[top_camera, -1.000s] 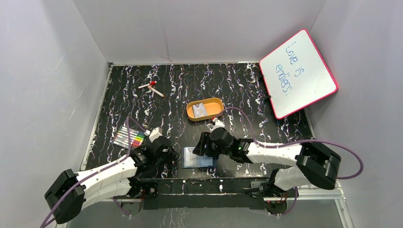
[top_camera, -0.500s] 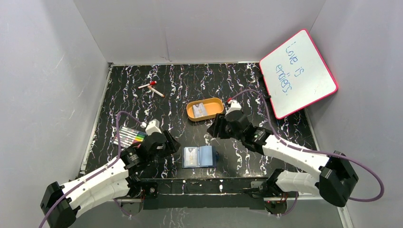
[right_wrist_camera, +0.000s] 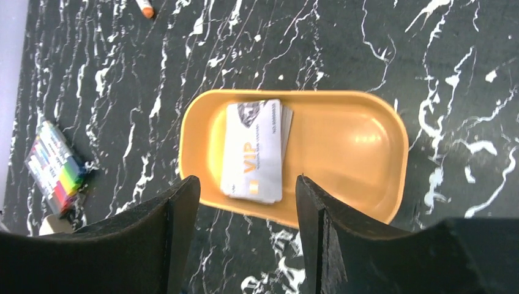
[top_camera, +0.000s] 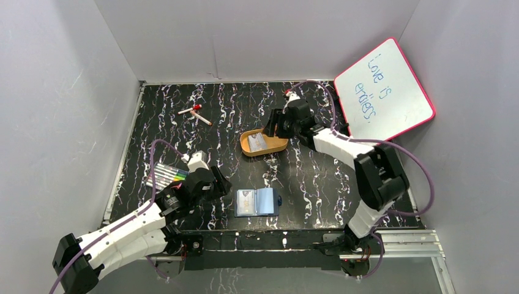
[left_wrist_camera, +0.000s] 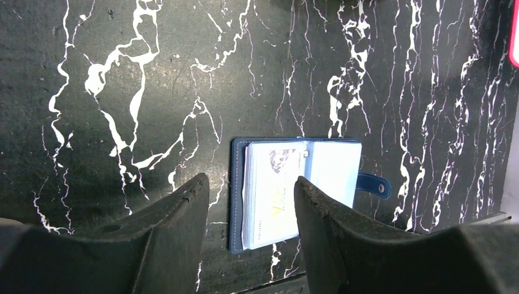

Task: Put the credit cards into the card holder
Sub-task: Pick up the credit card from the storage box.

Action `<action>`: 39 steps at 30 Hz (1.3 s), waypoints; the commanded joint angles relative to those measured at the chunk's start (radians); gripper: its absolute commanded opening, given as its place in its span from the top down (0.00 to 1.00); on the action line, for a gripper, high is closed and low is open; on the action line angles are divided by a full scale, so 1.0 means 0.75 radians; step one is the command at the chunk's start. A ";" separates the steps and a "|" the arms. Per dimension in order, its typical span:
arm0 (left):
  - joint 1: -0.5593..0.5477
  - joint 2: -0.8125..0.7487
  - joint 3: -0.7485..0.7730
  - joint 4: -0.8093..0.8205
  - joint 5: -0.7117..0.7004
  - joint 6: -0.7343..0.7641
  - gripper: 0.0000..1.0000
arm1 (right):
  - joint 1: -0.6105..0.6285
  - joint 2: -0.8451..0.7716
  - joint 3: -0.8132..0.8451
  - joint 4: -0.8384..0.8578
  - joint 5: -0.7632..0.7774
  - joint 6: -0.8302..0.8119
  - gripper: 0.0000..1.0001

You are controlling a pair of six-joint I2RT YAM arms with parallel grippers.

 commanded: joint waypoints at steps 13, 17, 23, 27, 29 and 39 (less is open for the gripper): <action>-0.002 -0.003 -0.056 0.048 0.052 0.003 0.48 | -0.046 0.382 0.254 0.049 -0.247 -0.150 0.32; -0.002 0.019 -0.064 0.054 0.053 -0.012 0.49 | -0.048 0.425 0.273 0.049 -0.257 -0.147 0.32; -0.002 0.035 -0.070 0.076 0.052 -0.023 0.50 | -0.045 0.475 0.298 0.018 -0.221 -0.134 0.34; -0.002 0.056 -0.065 0.080 0.053 -0.026 0.50 | -0.044 0.479 0.294 0.019 -0.196 -0.129 0.39; -0.002 0.062 -0.063 0.078 0.052 -0.026 0.50 | -0.045 0.480 0.294 0.016 -0.194 -0.132 0.42; -0.002 0.059 -0.067 0.072 0.047 -0.029 0.50 | -0.047 0.471 0.268 0.008 -0.158 -0.139 0.66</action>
